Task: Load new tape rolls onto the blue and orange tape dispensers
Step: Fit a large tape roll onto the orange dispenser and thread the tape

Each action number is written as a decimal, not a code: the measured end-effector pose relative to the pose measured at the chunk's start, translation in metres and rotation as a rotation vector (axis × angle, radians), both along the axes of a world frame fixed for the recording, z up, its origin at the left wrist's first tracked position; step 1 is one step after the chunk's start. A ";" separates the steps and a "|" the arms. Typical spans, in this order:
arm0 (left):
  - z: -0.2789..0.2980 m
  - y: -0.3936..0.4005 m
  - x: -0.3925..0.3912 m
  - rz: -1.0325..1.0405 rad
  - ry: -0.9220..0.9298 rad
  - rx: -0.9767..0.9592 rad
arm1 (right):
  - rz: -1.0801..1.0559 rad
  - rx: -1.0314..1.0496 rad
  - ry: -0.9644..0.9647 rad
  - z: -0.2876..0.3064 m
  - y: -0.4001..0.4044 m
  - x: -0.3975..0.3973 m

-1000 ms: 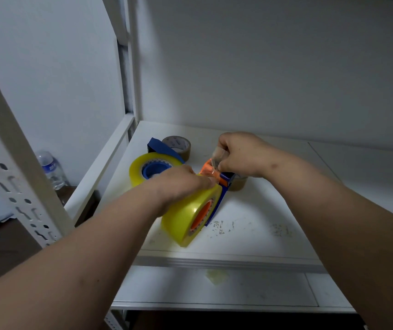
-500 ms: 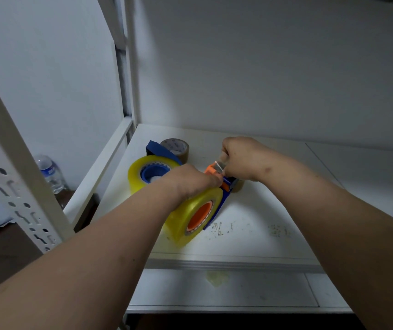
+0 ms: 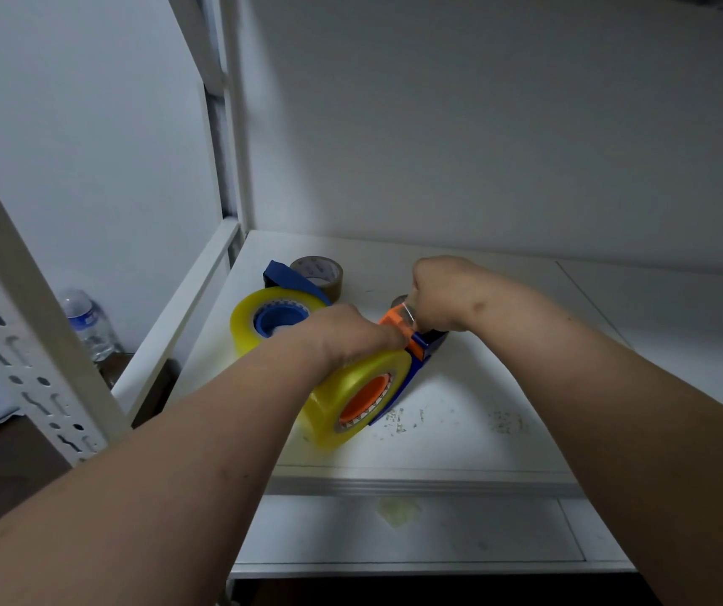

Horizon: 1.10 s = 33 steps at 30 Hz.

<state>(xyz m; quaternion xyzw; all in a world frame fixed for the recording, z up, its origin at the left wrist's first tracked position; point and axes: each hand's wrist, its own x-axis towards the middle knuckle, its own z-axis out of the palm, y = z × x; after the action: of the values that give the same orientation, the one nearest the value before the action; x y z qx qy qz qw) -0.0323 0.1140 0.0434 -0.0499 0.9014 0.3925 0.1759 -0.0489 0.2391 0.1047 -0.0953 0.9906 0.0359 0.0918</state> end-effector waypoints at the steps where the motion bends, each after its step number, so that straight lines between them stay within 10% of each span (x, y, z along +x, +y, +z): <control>1: 0.000 0.002 -0.001 -0.003 0.009 -0.012 | -0.008 0.004 0.007 -0.001 0.000 0.000; 15: 0.003 0.008 -0.006 -0.029 -0.001 -0.077 | -0.212 -0.458 -0.210 -0.006 0.029 0.004; 33: 0.002 0.015 -0.002 -0.105 0.045 -0.156 | -0.184 -0.532 -0.239 -0.006 0.041 0.010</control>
<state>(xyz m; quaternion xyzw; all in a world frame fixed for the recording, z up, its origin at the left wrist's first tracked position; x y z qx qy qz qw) -0.0342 0.1291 0.0453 -0.0074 0.9343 0.3123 0.1715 -0.0385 0.2804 0.0988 -0.0294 0.9518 -0.2448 0.1822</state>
